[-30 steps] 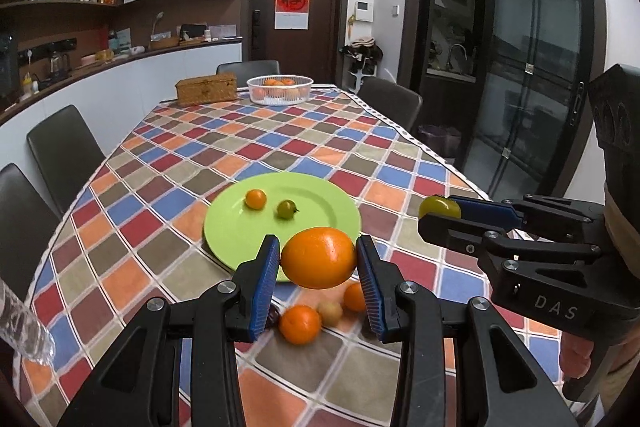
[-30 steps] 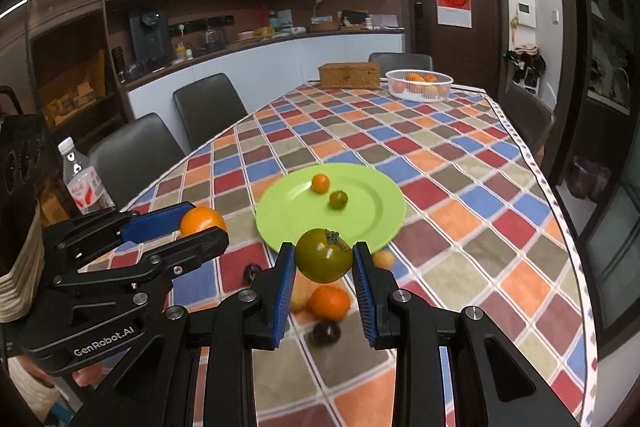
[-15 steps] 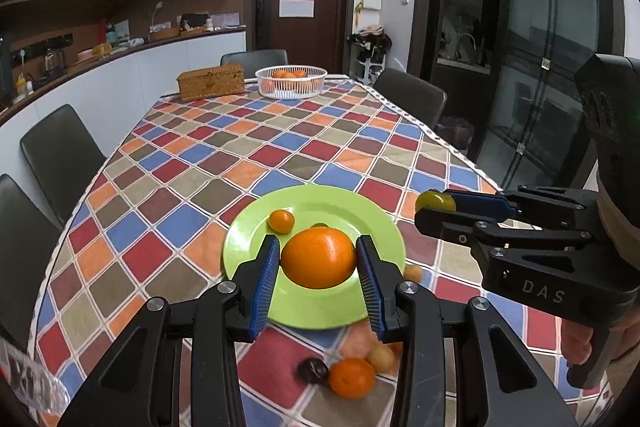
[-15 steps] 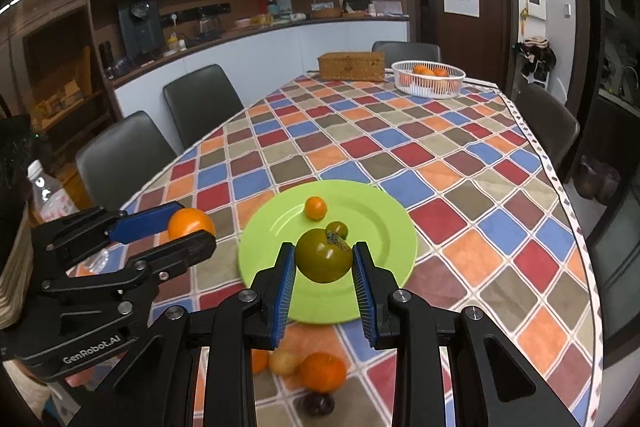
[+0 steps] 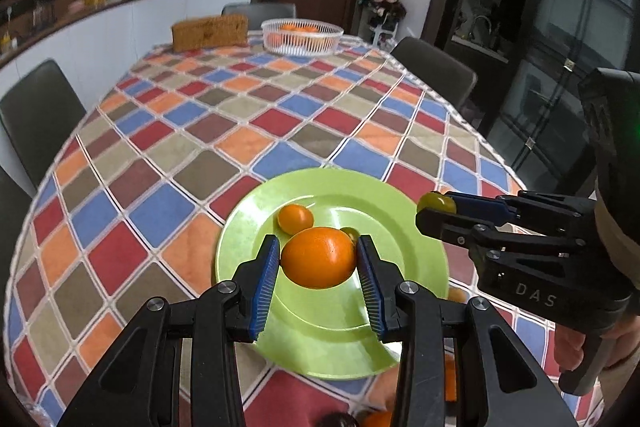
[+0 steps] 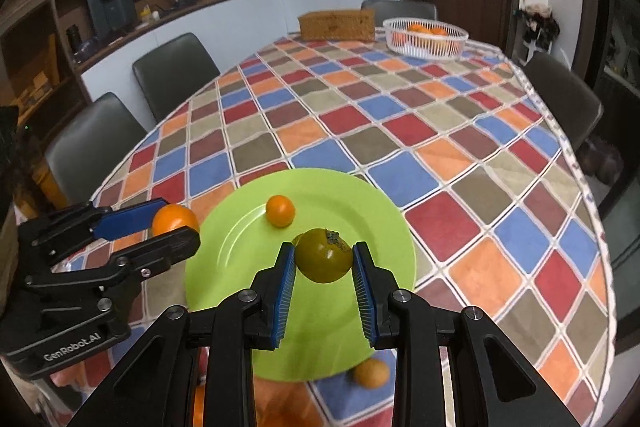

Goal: Organize fruits
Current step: 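Carry both fruits over the green plate and open both grippers to release them, then withdraw both grippers from the plate toward the fruit left on the cloth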

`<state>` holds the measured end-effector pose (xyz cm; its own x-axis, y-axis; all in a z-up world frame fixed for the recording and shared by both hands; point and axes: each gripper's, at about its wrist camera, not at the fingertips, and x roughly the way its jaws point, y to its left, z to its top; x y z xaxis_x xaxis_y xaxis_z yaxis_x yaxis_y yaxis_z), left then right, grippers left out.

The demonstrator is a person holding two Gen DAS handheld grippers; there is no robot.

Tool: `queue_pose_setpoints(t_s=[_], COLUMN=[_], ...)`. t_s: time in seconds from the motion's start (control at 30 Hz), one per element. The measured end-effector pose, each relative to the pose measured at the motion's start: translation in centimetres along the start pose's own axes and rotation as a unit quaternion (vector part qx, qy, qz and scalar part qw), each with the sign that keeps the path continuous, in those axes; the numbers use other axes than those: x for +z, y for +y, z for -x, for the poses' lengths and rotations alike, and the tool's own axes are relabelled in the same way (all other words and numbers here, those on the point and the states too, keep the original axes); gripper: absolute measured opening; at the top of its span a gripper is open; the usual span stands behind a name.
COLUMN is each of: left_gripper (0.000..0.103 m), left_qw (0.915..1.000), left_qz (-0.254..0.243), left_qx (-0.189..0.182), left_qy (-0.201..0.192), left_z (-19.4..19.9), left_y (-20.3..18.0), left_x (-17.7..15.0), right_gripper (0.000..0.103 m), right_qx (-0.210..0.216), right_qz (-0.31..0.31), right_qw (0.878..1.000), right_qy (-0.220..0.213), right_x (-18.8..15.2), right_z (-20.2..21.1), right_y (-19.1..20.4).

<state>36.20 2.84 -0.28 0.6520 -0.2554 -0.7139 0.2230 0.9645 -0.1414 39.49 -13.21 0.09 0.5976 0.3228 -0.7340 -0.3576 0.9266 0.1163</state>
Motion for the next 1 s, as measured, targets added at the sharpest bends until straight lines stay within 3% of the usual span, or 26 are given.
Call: queue_pose_setpoints(t_s=[0.2,0.47,0.6,0.7,1.0], left_gripper=[0.039,0.039,0.040,0.042,0.050], left_qw=[0.9988,0.9972,0.9976,0.9980,0.9991], left_qz=[0.017,0.016,0.006,0.001,-0.009], left_qx=[0.004,0.016,0.020,0.028,0.039], left_qy=[0.045,0.071,0.066,0.057,0.011], left_z=[-3.7,-6.1,-5.9,-5.1,0.5], left_y=[1.3,1.6,1.4,1.2,-0.4], left_x=[0.4,0.2,0.3,0.3,-0.3], right_gripper=[0.030,0.030,0.031,0.038,0.039], right_qx=[0.000,-0.005,-0.012,-0.015,-0.017], right_qz=[-0.008,-0.020,-0.017,-0.016,0.012], right_qw=[0.999,0.997,0.997,0.997,0.999], right_qy=[0.038,0.072,0.074,0.072,0.031], right_x=[1.0,1.1,1.0,0.8,-0.6], right_z=[-3.5,-6.4,-6.5,-6.1,-1.1], right_y=[-0.8,-1.8,-2.0,-2.0,-0.6])
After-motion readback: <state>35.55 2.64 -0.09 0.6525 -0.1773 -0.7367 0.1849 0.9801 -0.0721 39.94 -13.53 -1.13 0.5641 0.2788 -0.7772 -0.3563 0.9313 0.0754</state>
